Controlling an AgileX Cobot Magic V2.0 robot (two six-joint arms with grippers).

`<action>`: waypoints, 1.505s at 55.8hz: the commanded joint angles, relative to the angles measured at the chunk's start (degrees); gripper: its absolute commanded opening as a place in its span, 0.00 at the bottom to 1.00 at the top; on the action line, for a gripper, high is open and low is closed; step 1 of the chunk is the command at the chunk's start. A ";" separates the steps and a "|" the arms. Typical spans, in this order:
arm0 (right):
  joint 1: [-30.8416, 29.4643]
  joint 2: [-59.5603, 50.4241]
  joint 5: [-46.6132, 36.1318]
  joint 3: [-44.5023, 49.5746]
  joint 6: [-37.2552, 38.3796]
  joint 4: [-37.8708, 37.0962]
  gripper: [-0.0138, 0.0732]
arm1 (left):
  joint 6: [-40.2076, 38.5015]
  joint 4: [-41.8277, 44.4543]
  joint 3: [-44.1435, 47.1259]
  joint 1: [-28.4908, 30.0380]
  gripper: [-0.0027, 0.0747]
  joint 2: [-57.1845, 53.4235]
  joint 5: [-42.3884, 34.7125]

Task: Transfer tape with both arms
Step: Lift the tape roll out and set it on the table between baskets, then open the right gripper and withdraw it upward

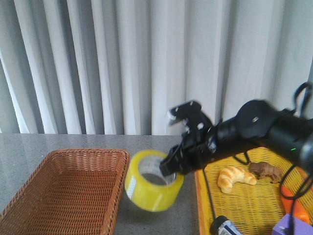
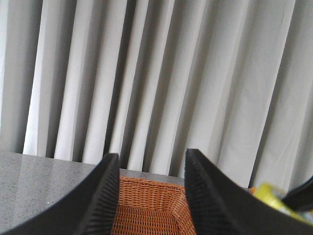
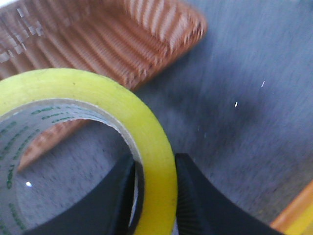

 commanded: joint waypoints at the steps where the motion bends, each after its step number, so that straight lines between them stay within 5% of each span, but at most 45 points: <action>1: -0.10 0.61 -1.68 -1.88 0.52 0.86 0.16 | -0.45 -0.29 -1.91 -0.03 0.45 0.81 -3.68; 44: -0.10 5.81 0.40 -1.88 0.55 -1.70 0.50 | -0.45 -0.29 -1.91 -0.03 0.45 0.81 -1.77; 69: -1.35 -8.33 -5.83 -1.99 0.74 -1.66 0.49 | -0.45 -0.29 -1.91 -0.03 0.45 0.81 -1.20; 84: -1.92 -25.18 -6.18 0.92 0.79 -4.07 0.30 | -0.39 -0.29 -1.91 -0.03 0.45 0.81 -0.35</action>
